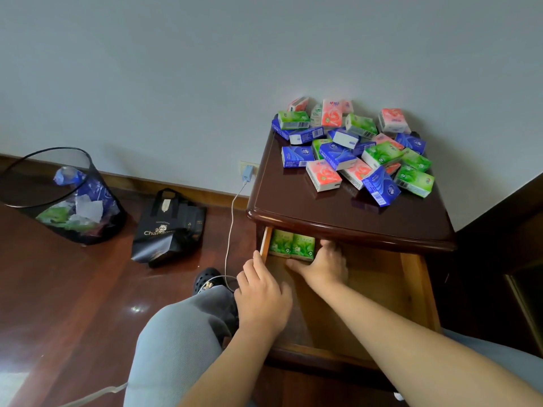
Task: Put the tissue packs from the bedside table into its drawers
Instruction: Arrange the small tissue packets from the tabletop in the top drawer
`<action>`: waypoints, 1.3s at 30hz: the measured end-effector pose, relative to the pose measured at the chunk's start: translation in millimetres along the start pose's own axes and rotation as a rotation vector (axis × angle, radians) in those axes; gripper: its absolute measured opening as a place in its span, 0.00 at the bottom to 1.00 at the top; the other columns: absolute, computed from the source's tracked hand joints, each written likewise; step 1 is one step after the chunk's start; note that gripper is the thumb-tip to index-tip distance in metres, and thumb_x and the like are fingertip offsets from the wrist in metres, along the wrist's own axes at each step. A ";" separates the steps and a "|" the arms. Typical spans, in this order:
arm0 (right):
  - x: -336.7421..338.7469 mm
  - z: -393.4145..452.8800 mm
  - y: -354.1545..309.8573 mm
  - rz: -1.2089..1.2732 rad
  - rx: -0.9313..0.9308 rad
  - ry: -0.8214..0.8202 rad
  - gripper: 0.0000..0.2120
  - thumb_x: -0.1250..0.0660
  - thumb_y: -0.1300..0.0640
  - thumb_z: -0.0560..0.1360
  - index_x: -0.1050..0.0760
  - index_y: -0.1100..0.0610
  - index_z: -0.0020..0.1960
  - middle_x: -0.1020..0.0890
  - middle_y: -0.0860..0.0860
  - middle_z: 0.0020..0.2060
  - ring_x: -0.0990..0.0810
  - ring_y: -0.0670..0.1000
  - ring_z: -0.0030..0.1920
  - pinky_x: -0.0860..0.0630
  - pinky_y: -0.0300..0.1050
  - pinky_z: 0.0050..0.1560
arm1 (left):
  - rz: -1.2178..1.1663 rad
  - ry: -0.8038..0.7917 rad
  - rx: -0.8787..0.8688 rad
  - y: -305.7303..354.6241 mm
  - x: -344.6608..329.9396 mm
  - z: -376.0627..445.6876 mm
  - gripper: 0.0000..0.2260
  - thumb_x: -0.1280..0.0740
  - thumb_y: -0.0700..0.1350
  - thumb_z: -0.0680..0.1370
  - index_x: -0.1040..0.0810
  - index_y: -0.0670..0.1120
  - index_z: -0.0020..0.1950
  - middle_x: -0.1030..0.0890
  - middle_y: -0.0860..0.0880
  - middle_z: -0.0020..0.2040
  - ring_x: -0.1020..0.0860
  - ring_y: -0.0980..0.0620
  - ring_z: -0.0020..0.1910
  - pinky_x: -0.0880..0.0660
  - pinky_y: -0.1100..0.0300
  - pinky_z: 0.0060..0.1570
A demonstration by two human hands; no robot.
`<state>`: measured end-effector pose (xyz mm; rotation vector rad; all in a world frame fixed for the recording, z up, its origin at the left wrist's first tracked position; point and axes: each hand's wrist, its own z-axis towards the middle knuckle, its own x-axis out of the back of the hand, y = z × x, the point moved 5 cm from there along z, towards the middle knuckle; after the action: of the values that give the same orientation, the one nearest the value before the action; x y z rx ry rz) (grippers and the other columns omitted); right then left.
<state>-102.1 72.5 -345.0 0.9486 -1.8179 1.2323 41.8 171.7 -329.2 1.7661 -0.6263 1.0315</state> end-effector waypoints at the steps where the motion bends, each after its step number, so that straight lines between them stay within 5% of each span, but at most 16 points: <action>1: 5.5 -3.4 1.1 -0.001 -0.040 -0.020 0.47 0.26 0.27 0.67 0.34 0.55 0.74 0.24 0.55 0.69 0.25 0.60 0.70 0.27 0.54 0.66 | 0.015 0.028 -0.006 2.5 3.7 -0.9 0.36 0.39 0.55 0.81 0.51 0.43 0.84 0.39 0.45 0.78 0.36 0.44 0.75 0.32 0.48 0.71; 3: 22.7 -12.1 6.5 -0.055 -0.096 -0.028 0.36 0.33 0.27 0.73 0.28 0.52 0.68 0.20 0.52 0.63 0.20 0.57 0.63 0.24 0.52 0.61 | 0.024 0.139 -0.070 12.9 15.7 0.5 0.34 0.36 0.51 0.80 0.44 0.42 0.83 0.35 0.43 0.77 0.34 0.42 0.74 0.33 0.46 0.72; 5: 48.8 -19.8 11.7 -0.095 -0.042 0.017 0.24 0.41 0.28 0.77 0.22 0.47 0.50 0.16 0.46 0.47 0.18 0.52 0.46 0.23 0.47 0.48 | 0.029 0.265 -0.181 31.0 29.3 7.8 0.30 0.34 0.47 0.79 0.35 0.42 0.79 0.30 0.42 0.73 0.30 0.41 0.72 0.32 0.44 0.72; 8: 102.3 -18.1 13.6 0.067 0.193 0.174 0.24 0.41 0.34 0.80 0.26 0.51 0.36 0.22 0.45 0.31 0.22 0.48 0.35 0.28 0.44 0.33 | 0.049 0.288 -0.323 68.3 47.0 27.1 0.25 0.36 0.47 0.80 0.32 0.46 0.77 0.30 0.44 0.72 0.30 0.43 0.69 0.33 0.45 0.71; 11: 157.1 5.1 17.3 0.339 0.348 0.365 0.10 0.31 0.42 0.79 0.25 0.48 0.48 0.22 0.44 0.46 0.22 0.47 0.49 0.22 0.45 0.48 | 0.048 0.216 -0.407 105.7 57.7 48.6 0.23 0.38 0.49 0.81 0.34 0.49 0.76 0.33 0.47 0.72 0.30 0.45 0.68 0.32 0.48 0.68; 13: 174.1 31.2 31.4 0.397 0.243 0.368 0.24 0.25 0.42 0.75 0.27 0.52 0.65 0.26 0.50 0.62 0.27 0.52 0.65 0.26 0.51 0.67 | 0.004 0.164 -0.437 125.5 60.0 59.7 0.22 0.38 0.48 0.82 0.34 0.48 0.76 0.33 0.47 0.72 0.30 0.46 0.68 0.29 0.49 0.66; 15: 172.9 51.2 51.3 0.392 0.078 0.273 0.41 0.23 0.39 0.72 0.35 0.55 0.76 0.33 0.55 0.71 0.32 0.56 0.73 0.31 0.55 0.74 | -0.071 0.093 -0.438 138.1 57.1 68.8 0.22 0.37 0.47 0.82 0.35 0.48 0.77 0.35 0.47 0.72 0.30 0.46 0.68 0.28 0.50 0.66; 19: 157.5 68.6 64.9 0.183 0.071 0.272 0.49 0.25 0.31 0.70 0.40 0.53 0.80 0.32 0.54 0.75 0.34 0.58 0.75 0.33 0.56 0.74 | -0.372 -0.047 -0.246 140.0 48.1 89.3 0.26 0.33 0.45 0.82 0.38 0.46 0.78 0.38 0.46 0.73 0.26 0.47 0.65 0.25 0.50 0.68; 23: 150.1 77.2 59.3 0.102 0.042 0.310 0.50 0.31 0.25 0.69 0.43 0.49 0.81 0.33 0.54 0.76 0.34 0.59 0.75 0.33 0.59 0.72 | -0.508 -0.008 -0.074 133.1 45.0 112.1 0.31 0.28 0.47 0.80 0.39 0.44 0.78 0.36 0.44 0.73 0.22 0.51 0.54 0.21 0.51 0.60; 30: 146.0 86.7 66.0 0.148 0.060 0.284 0.46 0.34 0.26 0.73 0.47 0.45 0.83 0.36 0.53 0.78 0.36 0.59 0.76 0.35 0.60 0.72 | -0.323 0.033 -0.119 157.6 37.3 140.2 0.45 0.26 0.62 0.74 0.49 0.53 0.83 0.40 0.43 0.74 0.26 0.41 0.66 0.26 0.48 0.61; 39: 152.3 93.4 64.1 0.176 0.048 0.239 0.43 0.36 0.28 0.76 0.47 0.44 0.82 0.34 0.51 0.78 0.35 0.58 0.75 0.36 0.60 0.73 | -0.142 0.034 -0.043 169.0 35.7 151.3 0.40 0.25 0.62 0.73 0.41 0.57 0.79 0.39 0.42 0.69 0.24 0.38 0.63 0.22 0.46 0.60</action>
<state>-243.3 -24.9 -263.9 0.6450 -1.7161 1.4372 -16.2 -33.9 -244.9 1.7257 -0.4908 0.9417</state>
